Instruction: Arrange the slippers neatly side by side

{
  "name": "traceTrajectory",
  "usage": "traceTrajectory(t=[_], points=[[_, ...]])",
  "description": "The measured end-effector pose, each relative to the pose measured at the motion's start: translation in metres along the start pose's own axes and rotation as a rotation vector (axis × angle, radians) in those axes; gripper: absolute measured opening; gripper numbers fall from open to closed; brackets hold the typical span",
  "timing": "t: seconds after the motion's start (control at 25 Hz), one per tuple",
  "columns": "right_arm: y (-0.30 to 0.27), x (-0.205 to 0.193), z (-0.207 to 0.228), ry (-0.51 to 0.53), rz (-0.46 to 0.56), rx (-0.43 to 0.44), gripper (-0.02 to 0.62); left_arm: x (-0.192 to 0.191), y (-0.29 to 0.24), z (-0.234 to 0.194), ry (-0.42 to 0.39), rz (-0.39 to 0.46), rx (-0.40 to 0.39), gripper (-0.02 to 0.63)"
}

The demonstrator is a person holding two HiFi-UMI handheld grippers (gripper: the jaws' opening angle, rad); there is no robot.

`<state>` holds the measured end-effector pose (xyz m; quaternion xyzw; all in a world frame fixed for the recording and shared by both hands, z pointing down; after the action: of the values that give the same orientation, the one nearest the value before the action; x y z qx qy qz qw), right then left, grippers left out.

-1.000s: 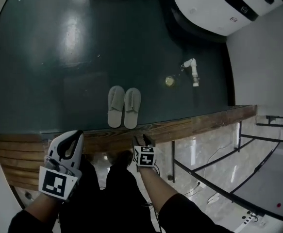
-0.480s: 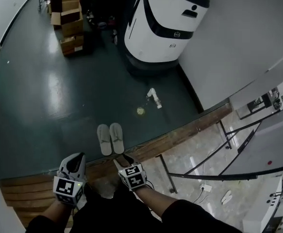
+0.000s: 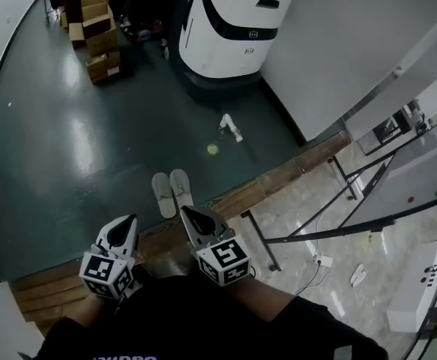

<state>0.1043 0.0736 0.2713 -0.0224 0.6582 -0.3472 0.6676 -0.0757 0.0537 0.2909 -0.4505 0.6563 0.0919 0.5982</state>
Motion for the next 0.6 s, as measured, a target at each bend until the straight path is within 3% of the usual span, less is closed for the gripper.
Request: traceTrajectory(t=[0.24, 0.6], points=[[0.022, 0.001, -0.013, 0.003, 0.049, -0.003, -0.002, 0.008, 0.002, 0.027, -0.047, 0.016, -0.058, 0.000], [0.034, 0.003, -0.011, 0.031, 0.075, 0.013, -0.002, 0.008, 0.001, 0.039, -0.075, 0.003, -0.038, 0.001]])
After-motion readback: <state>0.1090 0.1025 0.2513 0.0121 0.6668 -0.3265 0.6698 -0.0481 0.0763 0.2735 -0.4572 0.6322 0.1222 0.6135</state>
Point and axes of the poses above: the fingertips, and each gripper's own axes: y backward along the fingers, z to its right, x out of its top, the point moved 6 cm from there along y, backward along the fingers, and after that the axes turned 8 degrees about -z, right-handed, at the moved point
